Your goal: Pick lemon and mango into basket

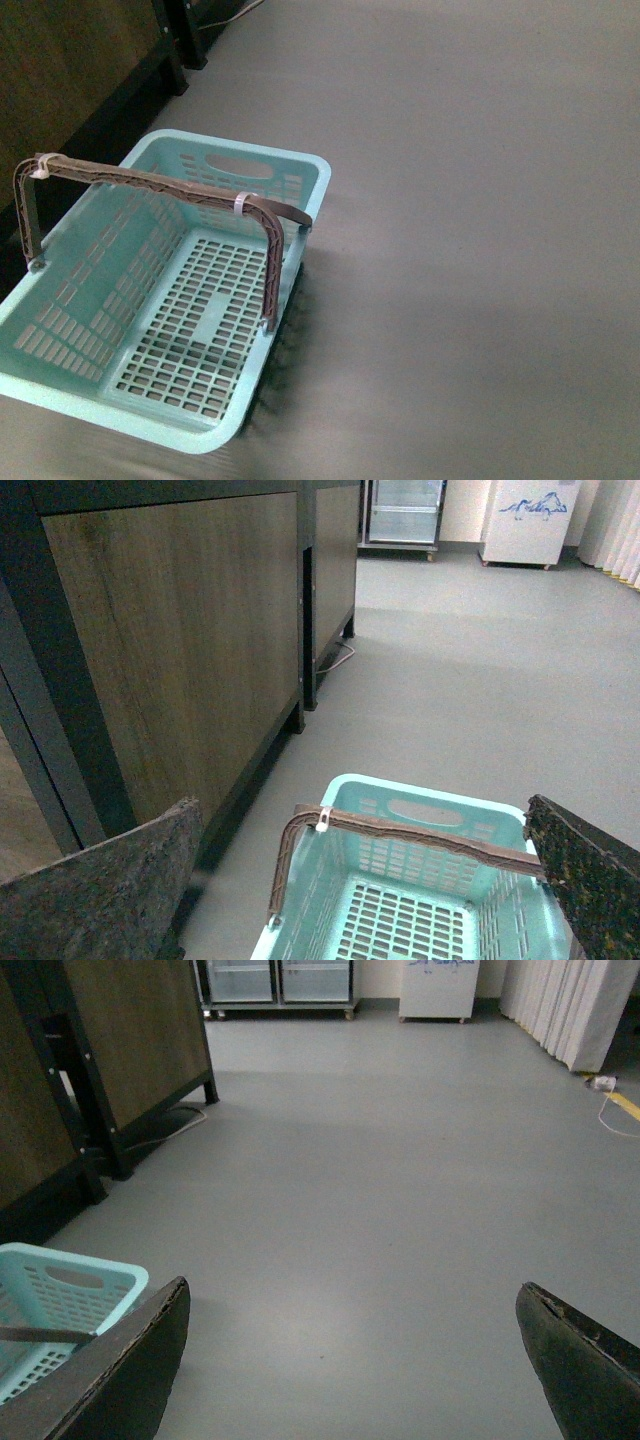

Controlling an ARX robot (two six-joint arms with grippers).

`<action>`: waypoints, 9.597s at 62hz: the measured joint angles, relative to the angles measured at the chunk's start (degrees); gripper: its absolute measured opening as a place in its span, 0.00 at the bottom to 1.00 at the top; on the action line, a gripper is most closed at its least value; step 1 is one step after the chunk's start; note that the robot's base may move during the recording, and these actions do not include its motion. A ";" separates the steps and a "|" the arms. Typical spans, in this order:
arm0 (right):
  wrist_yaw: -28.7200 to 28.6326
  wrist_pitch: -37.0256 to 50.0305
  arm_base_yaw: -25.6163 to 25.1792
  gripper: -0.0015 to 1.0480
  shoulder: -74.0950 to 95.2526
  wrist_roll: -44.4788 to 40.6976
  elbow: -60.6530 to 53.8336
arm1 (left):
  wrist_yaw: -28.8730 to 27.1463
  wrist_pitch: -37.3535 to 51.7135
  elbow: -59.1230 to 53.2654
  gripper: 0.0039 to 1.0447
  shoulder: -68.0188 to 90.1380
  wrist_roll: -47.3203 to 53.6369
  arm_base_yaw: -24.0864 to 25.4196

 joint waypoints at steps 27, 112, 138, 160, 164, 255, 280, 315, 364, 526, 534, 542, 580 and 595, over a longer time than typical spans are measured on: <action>0.00 0.00 0.00 0.92 0.00 0.00 0.00 | 0.00 0.00 0.00 0.94 0.00 0.00 0.00; 0.02 0.00 0.00 0.92 0.00 0.00 0.00 | 6.51 42.47 45.11 0.94 122.95 -68.17 -9.75; 0.02 0.00 0.00 0.92 0.00 0.00 0.00 | 4.55 41.53 55.10 0.94 129.94 -70.31 -11.13; 0.02 0.00 0.00 0.92 0.00 0.00 0.00 | 3.04 38.75 57.77 0.33 131.60 -72.39 -11.54; 0.02 0.00 0.00 0.92 0.00 0.00 0.00 | 2.84 37.97 57.75 0.23 131.71 -72.28 -11.58; 0.02 0.00 0.00 0.92 0.00 0.00 0.00 | 12.07 12.41 26.40 0.04 51.17 -85.53 -1.03; 0.02 0.00 0.00 0.92 -0.02 0.00 0.00 | 12.11 12.28 26.40 0.04 51.19 -85.68 -1.01; 0.02 0.00 0.00 0.92 -0.02 0.00 0.00 | 12.09 12.28 26.43 0.04 51.19 -85.70 -1.01; 0.04 0.00 0.00 0.92 0.00 0.00 0.00 | 12.07 12.28 26.43 0.04 51.19 -85.70 -1.01; 0.13 0.00 0.02 0.92 -0.02 0.00 0.00 | 12.15 12.26 26.56 0.04 51.12 -85.94 -1.01; 0.02 0.02 0.02 0.92 -0.02 0.00 0.00 | 12.11 12.26 26.56 0.04 51.15 -85.92 -1.01; 0.07 0.00 0.02 0.92 -0.02 0.00 0.00 | 12.04 12.26 26.56 0.04 51.12 -85.90 -1.01; 0.20 -0.02 0.02 0.92 0.02 0.00 0.00 | 12.09 12.26 26.58 0.04 51.08 -85.92 -1.01; 0.09 -0.02 0.02 0.92 0.02 0.00 0.00 | 12.04 12.26 26.58 0.04 51.08 -85.90 -1.01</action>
